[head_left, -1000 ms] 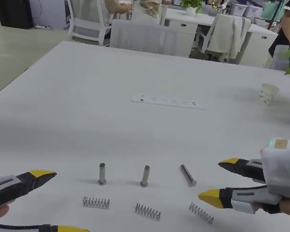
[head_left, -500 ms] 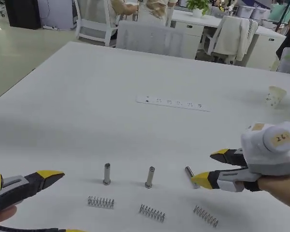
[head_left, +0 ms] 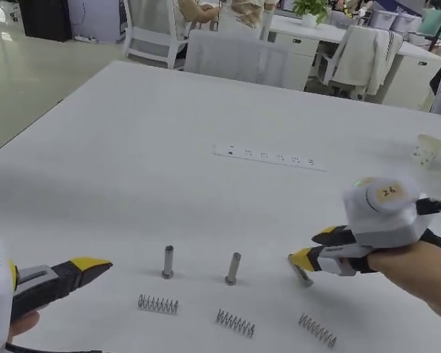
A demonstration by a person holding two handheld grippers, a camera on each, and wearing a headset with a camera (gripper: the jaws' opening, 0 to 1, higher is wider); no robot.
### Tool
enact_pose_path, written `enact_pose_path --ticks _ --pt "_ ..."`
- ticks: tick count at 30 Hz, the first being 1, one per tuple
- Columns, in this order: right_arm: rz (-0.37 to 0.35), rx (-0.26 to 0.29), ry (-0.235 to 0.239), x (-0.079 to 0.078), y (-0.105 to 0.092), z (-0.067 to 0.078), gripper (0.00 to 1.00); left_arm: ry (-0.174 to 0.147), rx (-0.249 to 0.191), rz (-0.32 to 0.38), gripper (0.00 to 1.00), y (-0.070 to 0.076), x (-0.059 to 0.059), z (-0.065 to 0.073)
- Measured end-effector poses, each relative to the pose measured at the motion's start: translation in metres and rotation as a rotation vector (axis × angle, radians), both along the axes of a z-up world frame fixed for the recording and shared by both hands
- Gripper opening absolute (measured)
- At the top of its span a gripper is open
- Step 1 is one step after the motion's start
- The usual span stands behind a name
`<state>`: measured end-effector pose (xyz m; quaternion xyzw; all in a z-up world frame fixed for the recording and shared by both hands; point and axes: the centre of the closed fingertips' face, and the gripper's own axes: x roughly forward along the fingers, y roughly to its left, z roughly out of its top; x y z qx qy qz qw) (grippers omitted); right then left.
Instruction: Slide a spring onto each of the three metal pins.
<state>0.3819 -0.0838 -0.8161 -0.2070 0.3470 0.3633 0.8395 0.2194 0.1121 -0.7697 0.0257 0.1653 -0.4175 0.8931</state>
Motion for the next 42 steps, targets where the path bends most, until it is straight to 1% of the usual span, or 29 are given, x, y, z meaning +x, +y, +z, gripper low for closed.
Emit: enact_pose_path --ticks 3,4,6,7,11,14,15,20,22,25,26,31,38,42 --pt "-0.012 -0.02 0.019 0.002 0.001 -0.005 0.29 -0.002 -0.002 -0.002 0.8 -0.001 -0.001 0.001" --pt "-0.011 -0.02 0.019 0.003 0.003 -0.006 0.28 -0.002 -0.001 -0.004 0.8 -0.001 -0.001 0.0" --pt "-0.026 -0.03 0.039 0.004 0.003 -0.01 0.26 -0.003 0.001 -0.009 0.8 -0.003 -0.001 0.0" --pt "-0.025 -0.03 0.039 0.005 0.005 -0.01 0.26 -0.003 0.001 -0.01 0.8 -0.003 -0.001 0.0" --pt "-0.05 -0.049 0.065 0.007 0.005 -0.015 0.22 -0.007 -0.002 -0.013 0.8 -0.005 -0.001 0.002" --pt "-0.062 -0.052 0.089 0.007 0.007 -0.019 0.2 -0.009 -0.003 -0.015 0.79 -0.006 -0.001 0.002" --pt "-0.07 -0.06 0.1 0.007 0.007 -0.021 0.19 -0.009 -0.002 -0.017 0.79 -0.006 -0.002 0.001" --pt "-0.096 -0.068 0.129 0.007 0.007 -0.028 0.14 -0.006 0.001 -0.011 0.79 -0.003 -0.003 0.0" --pt "-0.096 -0.068 0.13 0.006 0.008 -0.03 0.13 -0.005 0.001 -0.008 0.79 -0.002 -0.003 0.0" --pt "-0.099 -0.106 0.126 0.008 0.004 -0.033 0.12 -0.006 0.003 -0.006 0.79 -0.002 -0.003 -0.001" --pt "-0.102 -0.111 0.127 0.009 0.004 -0.034 0.12 -0.006 0.004 -0.006 0.79 -0.001 -0.002 -0.001" --pt "-0.136 -0.085 0.161 0.012 0.003 -0.035 0.11 -0.01 0.004 -0.007 0.79 -0.002 -0.001 0.0" --pt "-0.157 -0.105 0.181 0.013 0.002 -0.04 0.09 -0.007 0.012 -0.011 0.79 -0.003 -0.002 -0.002" --pt "-0.174 -0.101 0.194 0.013 0.001 -0.041 0.08 -0.006 0.013 -0.006 0.79 -0.001 -0.002 -0.002"
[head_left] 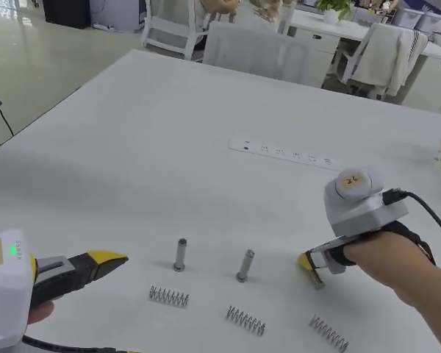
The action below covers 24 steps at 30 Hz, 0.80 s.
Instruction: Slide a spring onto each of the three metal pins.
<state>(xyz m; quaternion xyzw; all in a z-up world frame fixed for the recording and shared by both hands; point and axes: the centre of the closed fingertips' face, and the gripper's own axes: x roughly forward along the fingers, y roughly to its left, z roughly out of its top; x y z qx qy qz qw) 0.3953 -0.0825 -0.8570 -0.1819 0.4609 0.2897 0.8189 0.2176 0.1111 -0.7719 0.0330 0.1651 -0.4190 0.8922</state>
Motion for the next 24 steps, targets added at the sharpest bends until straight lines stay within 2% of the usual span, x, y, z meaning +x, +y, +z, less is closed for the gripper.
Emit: enact_pose_path --ticks 8,12,18,24 --pt "-0.015 -0.012 0.013 0.0005 0.0013 -0.0006 0.08 0.0 0.0 0.0 0.79 0.0015 0.0002 0.0001" --pt "-0.012 -0.03 0.008 -0.0004 0.0024 -0.0005 0.07 0.002 0.0 -0.002 0.79 0.0008 0.0 -0.0004" --pt "-0.005 -0.088 0.002 -0.0006 0.0042 -0.0009 0.06 0.0 -0.004 -0.006 0.78 -0.0005 0.0 0.0002" --pt "-0.026 -0.099 0.02 0.0002 0.0025 -0.001 0.06 0.003 0.0 -0.011 0.78 -0.0012 -0.0003 -0.0016"
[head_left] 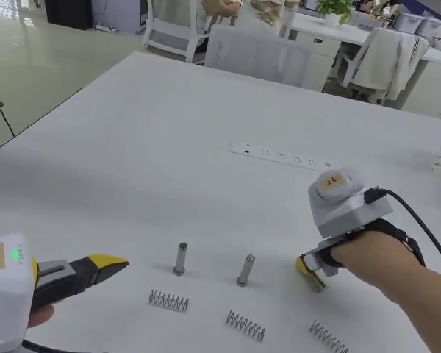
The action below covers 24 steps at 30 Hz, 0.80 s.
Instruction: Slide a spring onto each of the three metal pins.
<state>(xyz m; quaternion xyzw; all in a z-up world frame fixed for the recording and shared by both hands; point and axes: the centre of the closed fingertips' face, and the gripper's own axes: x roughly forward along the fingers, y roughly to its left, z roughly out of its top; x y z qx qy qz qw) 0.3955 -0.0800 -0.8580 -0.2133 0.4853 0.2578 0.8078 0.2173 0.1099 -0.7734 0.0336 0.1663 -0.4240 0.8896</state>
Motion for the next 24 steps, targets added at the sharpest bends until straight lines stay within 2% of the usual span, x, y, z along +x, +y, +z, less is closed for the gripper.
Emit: enact_pose_path --ticks 8,24 --pt "-0.02 0.041 -0.002 -0.001 -0.003 0.003 0.06 -0.009 -0.003 0.004 0.78 0.002 0.002 0.003" --pt "0.0 0.094 -0.087 -0.013 0.002 0.039 0.06 -0.023 0.005 -0.01 0.78 -0.003 0.001 0.007"
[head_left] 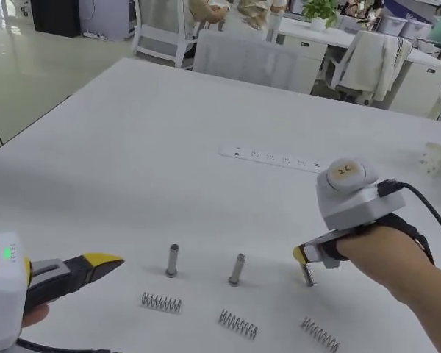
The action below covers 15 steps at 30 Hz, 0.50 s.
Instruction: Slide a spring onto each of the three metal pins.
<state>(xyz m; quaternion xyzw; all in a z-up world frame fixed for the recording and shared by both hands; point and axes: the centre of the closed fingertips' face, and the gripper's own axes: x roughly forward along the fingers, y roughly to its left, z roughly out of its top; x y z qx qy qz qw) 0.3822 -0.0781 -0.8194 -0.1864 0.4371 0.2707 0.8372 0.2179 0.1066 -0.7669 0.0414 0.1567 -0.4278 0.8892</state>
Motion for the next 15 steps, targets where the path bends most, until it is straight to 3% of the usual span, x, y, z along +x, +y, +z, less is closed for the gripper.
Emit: enact_pose_path --ticks 15 --pt "-0.027 0.042 -0.021 -0.0102 -0.0088 0.0073 0.06 -0.01 0.009 -0.018 0.78 -0.0031 0.0003 0.0033"
